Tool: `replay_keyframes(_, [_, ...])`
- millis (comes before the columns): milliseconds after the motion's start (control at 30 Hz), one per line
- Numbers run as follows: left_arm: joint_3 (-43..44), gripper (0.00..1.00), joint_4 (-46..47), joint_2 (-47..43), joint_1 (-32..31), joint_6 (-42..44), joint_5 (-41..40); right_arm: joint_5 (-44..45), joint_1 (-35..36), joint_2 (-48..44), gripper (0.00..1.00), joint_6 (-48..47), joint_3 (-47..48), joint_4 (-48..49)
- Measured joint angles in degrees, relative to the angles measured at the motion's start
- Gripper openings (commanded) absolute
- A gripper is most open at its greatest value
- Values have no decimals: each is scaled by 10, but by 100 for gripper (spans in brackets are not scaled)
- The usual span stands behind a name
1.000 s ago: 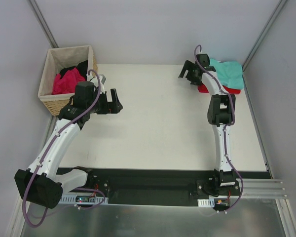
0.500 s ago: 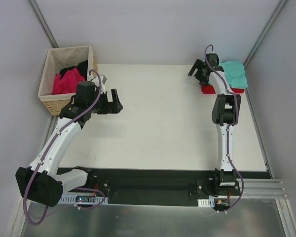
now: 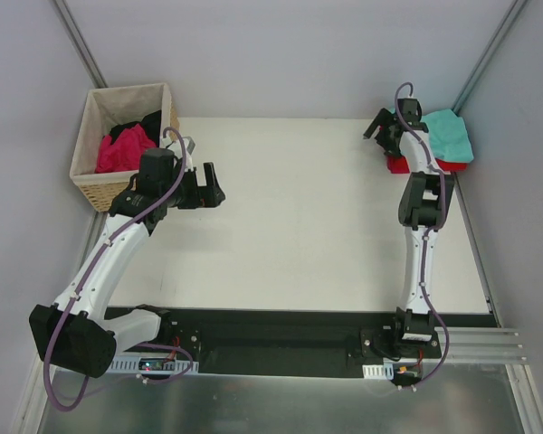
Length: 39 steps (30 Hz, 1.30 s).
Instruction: Fold and stack the t-shirts
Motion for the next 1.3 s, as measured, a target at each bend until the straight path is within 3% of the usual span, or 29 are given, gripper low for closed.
replay_keyframes(233, [0, 99, 0, 3, 0, 0, 0, 2, -1, -9, 95, -25, -18, 14])
replay_keyframes(400, [0, 99, 2, 2, 0, 0, -4, 3, 52, -66, 96, -88, -78, 19])
replay_keyframes(533, [0, 99, 10, -1, 4, -1, -4, 5, 144, -166, 95, -155, -124, 17])
replay_keyframes(800, [60, 99, 6, -1, 8, 22, -15, 67, 346, -476, 96, -305, -233, 52])
replay_keyframes(967, [132, 99, -6, 24, 31, 48, -112, 52, 329, -622, 95, -304, -296, 63])
replay_keyframes(1167, [177, 99, -11, 104, 116, 46, -186, 57, 363, -765, 95, -291, -524, 84])
replay_keyframes(1300, [201, 99, -23, 181, 146, 45, -223, 62, 382, -803, 95, -286, -598, 77])
